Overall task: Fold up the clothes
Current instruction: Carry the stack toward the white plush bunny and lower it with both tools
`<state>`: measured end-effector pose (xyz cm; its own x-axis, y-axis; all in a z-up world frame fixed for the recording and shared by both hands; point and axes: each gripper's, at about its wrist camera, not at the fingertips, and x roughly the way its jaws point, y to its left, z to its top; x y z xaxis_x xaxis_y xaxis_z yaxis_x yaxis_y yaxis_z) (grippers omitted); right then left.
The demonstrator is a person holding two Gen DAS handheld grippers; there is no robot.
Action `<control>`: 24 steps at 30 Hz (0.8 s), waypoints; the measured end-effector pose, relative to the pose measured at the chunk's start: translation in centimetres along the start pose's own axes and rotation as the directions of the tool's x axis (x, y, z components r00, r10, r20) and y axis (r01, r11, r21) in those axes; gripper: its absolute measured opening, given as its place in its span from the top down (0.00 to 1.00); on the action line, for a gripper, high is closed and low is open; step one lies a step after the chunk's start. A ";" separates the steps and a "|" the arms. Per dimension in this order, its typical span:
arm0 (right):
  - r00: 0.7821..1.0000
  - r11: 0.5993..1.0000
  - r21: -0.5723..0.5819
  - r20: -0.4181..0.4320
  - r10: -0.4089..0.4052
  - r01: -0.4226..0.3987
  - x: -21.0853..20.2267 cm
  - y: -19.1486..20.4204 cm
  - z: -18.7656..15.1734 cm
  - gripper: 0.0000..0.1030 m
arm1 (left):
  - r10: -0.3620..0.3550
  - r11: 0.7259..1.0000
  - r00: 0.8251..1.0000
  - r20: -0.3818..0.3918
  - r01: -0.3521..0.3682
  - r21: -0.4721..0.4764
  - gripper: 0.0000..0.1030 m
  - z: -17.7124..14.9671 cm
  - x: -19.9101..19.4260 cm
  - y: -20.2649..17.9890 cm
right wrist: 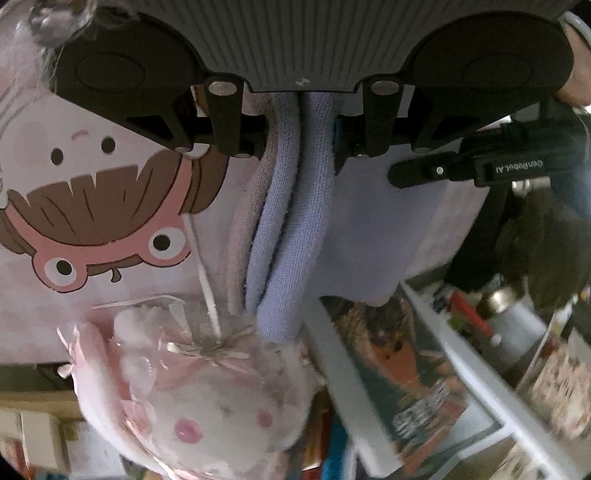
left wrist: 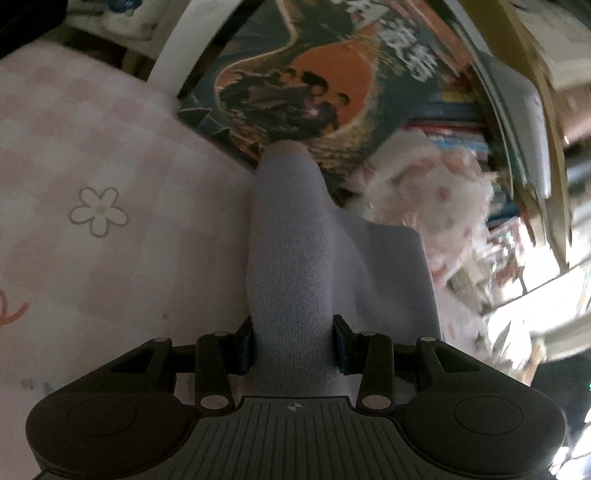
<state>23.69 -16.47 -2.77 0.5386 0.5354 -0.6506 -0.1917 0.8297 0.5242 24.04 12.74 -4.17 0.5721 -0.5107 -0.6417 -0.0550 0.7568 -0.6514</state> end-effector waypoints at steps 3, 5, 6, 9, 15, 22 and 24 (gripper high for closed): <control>1.000 0.998 0.059 0.009 0.021 -0.021 0.7 -1.3 0.8 0.73 | -0.006 1.000 1.000 0.006 0.006 -0.027 0.61 0.5 0.6 0.3; 0.999 0.997 0.077 0.010 0.030 -0.031 1.1 -1.8 1.2 0.71 | -0.013 0.999 1.000 0.010 0.013 -0.048 0.60 0.6 0.9 0.7; 0.999 0.995 0.090 0.010 0.039 -0.040 1.4 -2.2 1.3 0.71 | -0.017 0.998 1.000 0.011 0.017 -0.060 0.59 0.7 0.9 0.9; 0.997 0.987 0.142 0.015 0.073 -0.075 1.9 -3.4 1.6 0.67 | -0.019 0.997 1.000 0.018 0.020 -0.076 0.58 0.7 1.1 1.1; 0.995 0.975 0.202 0.040 0.088 -0.094 1.9 -4.1 1.0 0.56 | 0.028 0.999 0.996 0.080 -0.024 -0.046 0.51 0.1 0.1 0.0; 0.994 0.990 0.139 0.102 -0.037 0.023 -1.0 -3.3 1.3 0.32 | 0.055 0.998 0.983 0.174 -0.055 -0.003 0.46 -0.2 -2.9 -1.1; 0.991 0.992 0.114 0.117 -0.068 0.055 -2.0 -3.1 1.0 0.31 | 0.068 0.997 0.980 0.187 -0.073 0.024 0.46 -0.6 -3.4 -1.6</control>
<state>23.99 -20.26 -2.49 0.6426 0.4553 -0.6163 -0.0670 0.8346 0.5467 21.67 13.05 -1.16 0.7101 -0.3730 -0.5971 -0.0772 0.8018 -0.5926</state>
